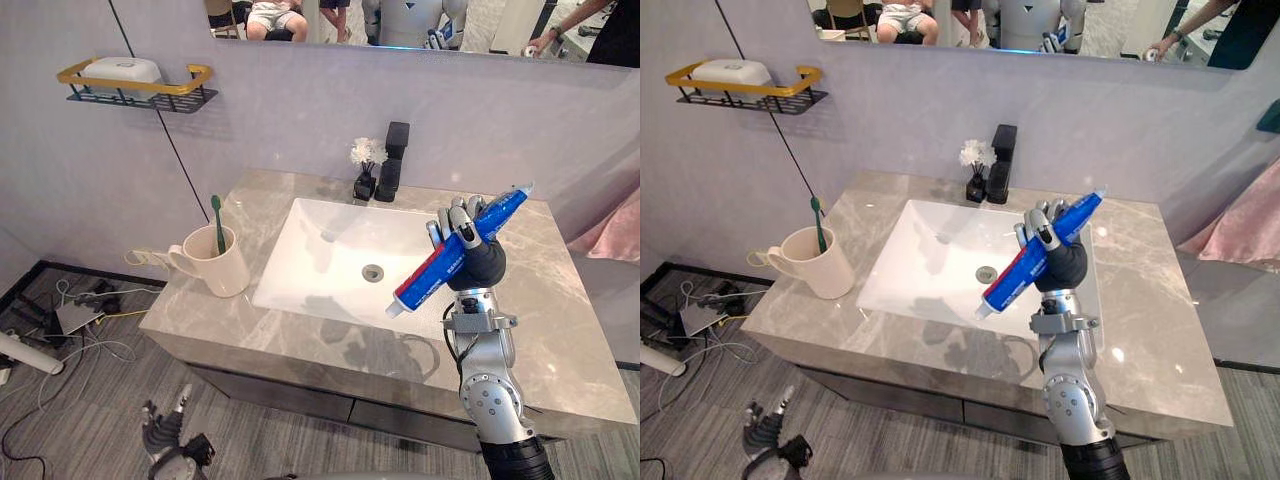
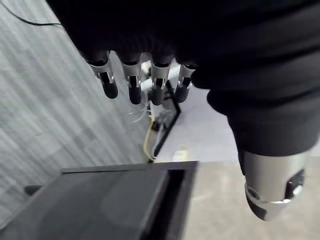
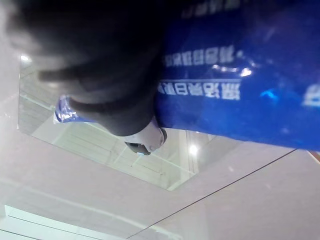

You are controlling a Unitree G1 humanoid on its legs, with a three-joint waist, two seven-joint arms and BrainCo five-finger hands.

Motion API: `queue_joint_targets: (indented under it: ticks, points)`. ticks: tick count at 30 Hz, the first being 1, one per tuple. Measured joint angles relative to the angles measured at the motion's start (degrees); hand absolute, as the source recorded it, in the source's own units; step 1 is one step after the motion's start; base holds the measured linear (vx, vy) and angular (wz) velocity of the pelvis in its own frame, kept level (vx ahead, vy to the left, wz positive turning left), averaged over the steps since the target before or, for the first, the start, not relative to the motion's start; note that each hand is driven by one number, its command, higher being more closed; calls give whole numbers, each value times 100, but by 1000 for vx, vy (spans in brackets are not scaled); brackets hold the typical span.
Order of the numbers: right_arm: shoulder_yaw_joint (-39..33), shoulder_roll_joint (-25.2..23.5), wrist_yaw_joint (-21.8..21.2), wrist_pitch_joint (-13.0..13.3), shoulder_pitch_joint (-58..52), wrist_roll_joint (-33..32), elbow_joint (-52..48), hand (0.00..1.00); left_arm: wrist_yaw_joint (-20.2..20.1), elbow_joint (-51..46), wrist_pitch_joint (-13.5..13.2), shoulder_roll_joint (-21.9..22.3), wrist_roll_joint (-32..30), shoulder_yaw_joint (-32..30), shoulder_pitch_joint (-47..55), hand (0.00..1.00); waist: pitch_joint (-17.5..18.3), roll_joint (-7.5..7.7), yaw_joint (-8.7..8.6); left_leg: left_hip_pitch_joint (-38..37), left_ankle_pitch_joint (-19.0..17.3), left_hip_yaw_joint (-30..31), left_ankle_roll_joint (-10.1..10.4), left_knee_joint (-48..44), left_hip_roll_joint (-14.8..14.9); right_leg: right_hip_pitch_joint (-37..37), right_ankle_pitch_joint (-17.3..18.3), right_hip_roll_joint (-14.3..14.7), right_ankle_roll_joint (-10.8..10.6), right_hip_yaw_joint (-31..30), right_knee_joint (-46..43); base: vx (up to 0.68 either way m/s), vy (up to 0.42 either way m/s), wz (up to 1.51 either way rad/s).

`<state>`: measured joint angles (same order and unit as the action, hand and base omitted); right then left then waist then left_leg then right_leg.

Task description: Organize washtable

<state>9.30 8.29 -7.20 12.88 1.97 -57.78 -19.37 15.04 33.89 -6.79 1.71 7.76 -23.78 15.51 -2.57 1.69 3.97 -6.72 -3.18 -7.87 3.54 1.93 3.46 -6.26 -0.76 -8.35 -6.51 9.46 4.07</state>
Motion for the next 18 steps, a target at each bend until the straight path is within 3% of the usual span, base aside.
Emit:
queue_joint_targets:
  ticks: [8,18]
  points:
    - [105,4,-3,30,-29,173,113,100,-264,961,31,-75,-220,697,-80,0,7,74,2,27,15,138,-23,-16,-67,-57,39,-75,-55,144,-8,-26,-8,9]
    - [238,14,35,32,-3,390,233,100,-387,1292,10,-319,-397,1079,-113,0,0,133,3,67,15,188,-22,-25,-68,-55,48,-76,-66,187,-8,-10,-8,2]
